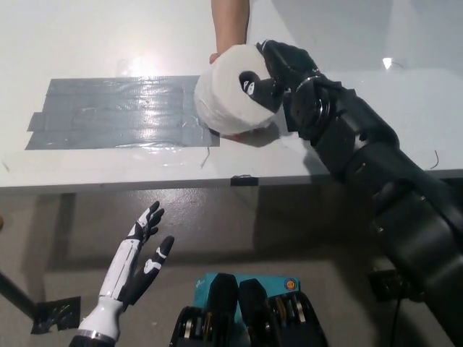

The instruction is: A person hands over a roll of toilet paper to the robot , and the robot inserts its right thumb into the hole in the centre to grab the roll, and then places it on the balck area on the desk.

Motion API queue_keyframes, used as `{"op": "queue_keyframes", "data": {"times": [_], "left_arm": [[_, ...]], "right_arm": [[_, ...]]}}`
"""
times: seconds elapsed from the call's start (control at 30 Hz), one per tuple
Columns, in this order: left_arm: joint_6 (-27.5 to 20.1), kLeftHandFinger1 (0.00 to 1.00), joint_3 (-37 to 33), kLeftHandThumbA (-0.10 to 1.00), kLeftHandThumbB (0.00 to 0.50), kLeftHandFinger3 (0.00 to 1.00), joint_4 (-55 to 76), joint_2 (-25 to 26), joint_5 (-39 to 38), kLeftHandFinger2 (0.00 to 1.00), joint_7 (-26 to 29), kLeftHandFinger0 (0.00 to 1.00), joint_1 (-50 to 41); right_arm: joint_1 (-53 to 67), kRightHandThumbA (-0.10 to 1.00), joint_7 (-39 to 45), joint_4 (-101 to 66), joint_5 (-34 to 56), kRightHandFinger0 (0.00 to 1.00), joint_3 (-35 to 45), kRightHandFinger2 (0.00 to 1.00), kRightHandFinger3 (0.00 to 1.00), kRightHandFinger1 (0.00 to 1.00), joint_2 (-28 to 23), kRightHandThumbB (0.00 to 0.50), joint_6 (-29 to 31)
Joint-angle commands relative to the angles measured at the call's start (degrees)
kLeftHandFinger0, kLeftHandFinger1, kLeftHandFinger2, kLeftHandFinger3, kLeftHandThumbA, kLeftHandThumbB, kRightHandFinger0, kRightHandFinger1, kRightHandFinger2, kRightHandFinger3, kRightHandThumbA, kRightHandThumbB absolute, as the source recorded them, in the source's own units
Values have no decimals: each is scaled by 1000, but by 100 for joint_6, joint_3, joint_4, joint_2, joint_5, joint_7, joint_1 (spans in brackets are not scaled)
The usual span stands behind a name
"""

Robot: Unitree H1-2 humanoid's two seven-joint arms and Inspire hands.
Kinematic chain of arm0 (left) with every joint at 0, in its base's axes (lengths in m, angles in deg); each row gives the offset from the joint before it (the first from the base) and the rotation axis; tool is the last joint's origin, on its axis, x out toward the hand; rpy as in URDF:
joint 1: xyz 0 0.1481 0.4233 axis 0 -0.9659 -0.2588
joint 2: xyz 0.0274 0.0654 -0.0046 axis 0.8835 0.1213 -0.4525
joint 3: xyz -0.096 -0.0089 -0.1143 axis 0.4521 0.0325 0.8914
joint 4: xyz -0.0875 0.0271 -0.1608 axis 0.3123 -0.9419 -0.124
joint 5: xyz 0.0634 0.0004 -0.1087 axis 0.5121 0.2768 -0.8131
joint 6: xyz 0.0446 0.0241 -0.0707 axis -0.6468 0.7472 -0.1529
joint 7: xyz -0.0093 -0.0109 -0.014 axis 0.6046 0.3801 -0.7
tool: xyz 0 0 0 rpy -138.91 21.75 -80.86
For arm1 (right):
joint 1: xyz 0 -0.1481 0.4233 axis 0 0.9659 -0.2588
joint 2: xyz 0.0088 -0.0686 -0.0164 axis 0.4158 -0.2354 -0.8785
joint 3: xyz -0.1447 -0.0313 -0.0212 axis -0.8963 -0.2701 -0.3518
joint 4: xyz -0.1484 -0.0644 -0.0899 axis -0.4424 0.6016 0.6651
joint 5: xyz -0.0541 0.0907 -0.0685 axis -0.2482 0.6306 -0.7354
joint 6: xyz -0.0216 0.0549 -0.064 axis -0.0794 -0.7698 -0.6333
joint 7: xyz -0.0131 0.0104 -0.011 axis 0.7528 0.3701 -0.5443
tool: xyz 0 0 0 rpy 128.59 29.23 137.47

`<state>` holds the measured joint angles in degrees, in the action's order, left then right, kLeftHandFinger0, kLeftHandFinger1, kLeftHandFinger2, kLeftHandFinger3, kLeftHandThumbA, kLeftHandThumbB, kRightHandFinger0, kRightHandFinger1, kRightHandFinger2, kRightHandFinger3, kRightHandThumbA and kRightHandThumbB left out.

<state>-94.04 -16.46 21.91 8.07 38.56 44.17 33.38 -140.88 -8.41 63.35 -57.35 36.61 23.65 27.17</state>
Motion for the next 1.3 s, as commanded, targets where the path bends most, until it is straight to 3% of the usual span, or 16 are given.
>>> {"op": "queue_keyframes", "data": {"times": [0.0, 0.1, 0.17, 0.23, 0.3, 0.33, 0.4, 0.43, 0.53, 0.6, 0.73, 0.9, 0.97, 1.0, 1.13, 1.27], "left_arm": [[-43, 1000, 1, 858, 165, 1000, 179, 102, -40, 1000, -69, 1000, 170], [-74, 1000, 0, 860, 167, 1000, 159, 101, -30, 1000, -50, 1000, 171], [-54, 1000, 1, 870, 173, 1000, 112, 98, -23, 1000, -47, 1000, 257], [-62, 1000, 14, 874, 171, 1000, 55, 113, -11, 1000, -34, 1000, 331], [-68, 1000, 19, 895, 176, 1000, 46, 128, -21, 1000, -43, 1000, 358], [-67, 1000, 24, 896, 177, 1000, 41, 134, -45, 1000, -54, 1000, 371], [-62, 1000, 28, 898, 177, 1000, 36, 145, -58, 1000, -59, 1000, 391], [-86, 1000, 27, 898, 177, 1000, 14, 147, -67, 1000, -59, 1000, 405], [-107, 1000, 28, 895, 176, 1000, -22, 143, -129, 1000, -73, 1000, 430], [-64, 1000, 24, 892, 177, 1000, -2, 140, -118, 1000, -68, 1000, 423], [-90, 1000, 26, 884, 177, 1000, -34, 145, -107, 1000, -56, 1000, 454], [-90, 1000, 18, 882, 175, 1000, -67, 166, -112, 1000, -82, 1000, 477], [-46, 1000, 20, 879, 174, 1000, -40, 159, -106, 1000, -79, 1000, 464], [-49, 1000, 19, 876, 174, 1000, -45, 156, -108, 1000, -80, 1000, 466], [-33, 1000, 17, 879, 191, 1000, -66, 146, -111, 1000, -80, 1000, 469], [-70, 1000, -7, 892, 186, 1000, -75, 154, -37, 1000, -58, 1000, 460]], "right_arm": [[48, -100, 1043, 160, -9, 493, 3, 901, 968, 750, -77, 203, -381], [61, -100, 1293, 142, 154, 194, 169, 573, 793, 423, -154, 195, -324], [15, -100, 1347, 140, 222, 97, 264, 599, 711, 420, -195, 207, -350], [-40, -100, 1395, 135, 336, 96, 419, 610, 479, 448, -236, 218, -374], [-74, -100, 1393, 132, 400, 203, 524, 663, 567, 532, -247, 218, -440], [-94, -100, 1413, 130, 431, 145, 579, 607, 523, 478, -251, 220, -471], [-135, -100, 1463, 133, 503, 12, 709, 535, 628, 352, -249, 204, -596], [-152, -100, 1498, 131, 580, 2, 811, 537, 498, 306, -258, 198, -638], [-174, -100, 1557, 117, 678, 0, 987, 730, 309, 354, -308, 193, -628], [-178, -100, 1550, 107, 789, 0, 1152, 742, 400, 373, -335, 203, -674], [-169, -100, 1335, 103, 1547, 0, 2039, 554, 627, 230, -373, 235, -929], [-97, -100, 1335, 105, 3069, 0, 4007, 866, 696, 333, -424, 213, -1190], [-85, -100, 1186, 105, 3727, 0, 4866, 881, 731, 366, -401, 232, -1293], [-86, -100, 1209, 100, 3842, 0, 5063, 891, 989, 365, -395, 225, -1306], [-143, -100, 1376, 101, 4111, 0, 5670, 805, 1000, 238, -403, 250, -1446], [-227, -100, 1391, 83, 4094, 0, 6023, 742, 1000, 136, -441, 197, -1501]]}}
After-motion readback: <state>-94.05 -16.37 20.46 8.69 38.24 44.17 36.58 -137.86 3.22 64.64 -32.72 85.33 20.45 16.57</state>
